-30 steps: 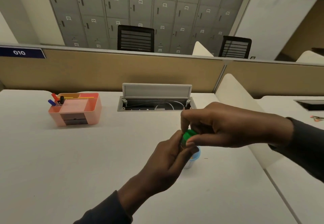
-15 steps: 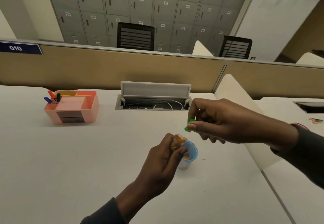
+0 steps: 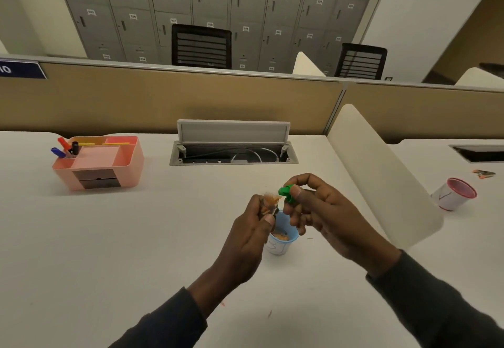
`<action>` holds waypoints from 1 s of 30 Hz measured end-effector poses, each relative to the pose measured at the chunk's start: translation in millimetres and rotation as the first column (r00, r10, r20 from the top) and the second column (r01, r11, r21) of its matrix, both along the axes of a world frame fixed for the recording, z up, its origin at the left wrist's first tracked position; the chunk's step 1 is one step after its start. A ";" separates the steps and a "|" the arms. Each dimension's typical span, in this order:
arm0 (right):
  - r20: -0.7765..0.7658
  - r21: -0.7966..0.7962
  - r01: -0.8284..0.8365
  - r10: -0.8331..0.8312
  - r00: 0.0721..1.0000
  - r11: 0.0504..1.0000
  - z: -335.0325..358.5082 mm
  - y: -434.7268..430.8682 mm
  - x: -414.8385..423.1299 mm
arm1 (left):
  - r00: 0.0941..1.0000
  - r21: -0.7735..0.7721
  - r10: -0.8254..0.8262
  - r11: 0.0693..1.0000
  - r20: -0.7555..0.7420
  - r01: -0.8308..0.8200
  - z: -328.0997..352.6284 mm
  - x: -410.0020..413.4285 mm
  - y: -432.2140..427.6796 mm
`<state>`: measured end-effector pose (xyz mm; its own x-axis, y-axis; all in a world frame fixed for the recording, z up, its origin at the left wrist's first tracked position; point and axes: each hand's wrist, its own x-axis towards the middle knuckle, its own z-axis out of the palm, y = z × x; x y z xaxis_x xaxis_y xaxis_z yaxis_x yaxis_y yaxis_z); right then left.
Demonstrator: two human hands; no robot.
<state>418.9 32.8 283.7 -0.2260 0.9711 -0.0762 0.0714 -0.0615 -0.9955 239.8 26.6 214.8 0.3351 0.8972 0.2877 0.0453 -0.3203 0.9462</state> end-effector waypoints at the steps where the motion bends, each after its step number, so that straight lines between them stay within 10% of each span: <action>1: -0.079 -0.026 0.047 -0.049 0.996 0.999 -9.9 -1.9 2.0 | 1.000 -0.009 -0.004 1.000 -0.022 0.003 -6.4 2.2 4.2; 9: -0.311 -0.259 0.356 -0.427 0.849 0.898 -96.5 -27.3 22.9 | 0.918 0.060 0.003 0.998 -0.396 0.022 -73.5 7.7 52.7; 17: -0.269 -0.427 0.413 -0.549 0.792 0.805 -159.7 -60.8 35.0 | 0.607 0.180 0.024 0.963 -0.795 0.198 -88.8 22.2 97.3; 30: -0.192 -0.438 0.426 -0.546 0.816 0.791 -178.4 -62.7 37.5 | 0.380 0.365 0.195 0.815 -0.904 0.450 -76.6 67.5 107.3</action>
<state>456.4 -29.9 105.2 0.2000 0.8710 -0.4488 -0.3571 -0.3617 -0.8612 307.3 133.9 138.1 0.7638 0.6393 0.0884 0.6374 -0.7688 0.0524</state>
